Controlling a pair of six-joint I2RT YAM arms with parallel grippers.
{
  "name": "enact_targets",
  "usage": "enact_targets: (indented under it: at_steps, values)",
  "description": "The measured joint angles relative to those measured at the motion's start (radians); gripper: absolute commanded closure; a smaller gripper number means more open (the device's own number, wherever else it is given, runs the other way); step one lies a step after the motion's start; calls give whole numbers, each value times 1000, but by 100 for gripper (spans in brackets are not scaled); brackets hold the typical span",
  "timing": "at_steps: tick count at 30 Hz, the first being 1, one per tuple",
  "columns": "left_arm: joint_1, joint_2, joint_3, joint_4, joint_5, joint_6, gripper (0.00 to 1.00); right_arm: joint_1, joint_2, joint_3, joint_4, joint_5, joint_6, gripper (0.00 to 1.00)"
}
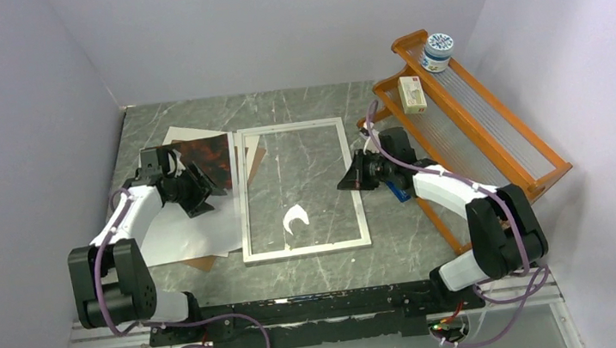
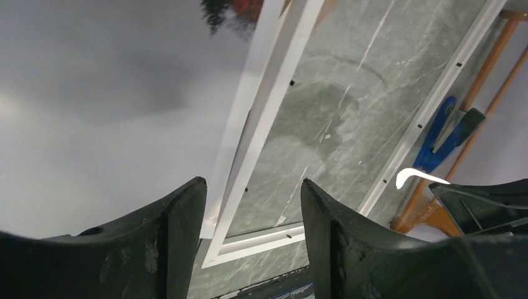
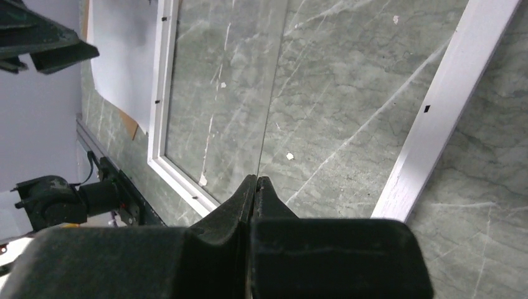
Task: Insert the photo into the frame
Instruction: Pick up the photo frame item at the center of the board, then place the photo frame item in the photo frame.
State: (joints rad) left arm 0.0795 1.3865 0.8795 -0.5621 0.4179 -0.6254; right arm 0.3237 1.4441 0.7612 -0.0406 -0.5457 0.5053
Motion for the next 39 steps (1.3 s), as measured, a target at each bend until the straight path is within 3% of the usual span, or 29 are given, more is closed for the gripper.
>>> enact_targets:
  at_steps: [12, 14, 17, 21, 24, 32, 39]
  values:
    - [-39, 147, 109, 57, 5, 5, 39, -29, 8, 3, 19, -164, -104, 99]
    - [-43, 169, 119, 64, 4, 5, 39, -30, 14, 5, 27, -181, -101, 70]
    - [-52, 197, 122, 73, 3, 4, 39, -34, 19, 5, 28, -200, -76, 41]
    - [-65, 225, 122, 84, 3, 4, 39, -37, 51, 6, 52, -217, -39, 34]
    - [-76, 242, 122, 95, 3, 4, 39, -39, 89, 6, 93, -224, -1, 39]
    - [-117, 273, 122, 135, 3, 5, 39, -39, 161, 6, 212, -220, 98, 79]
    - [-127, 279, 122, 139, -27, 4, 40, -39, 117, 6, 190, -199, 116, 100]
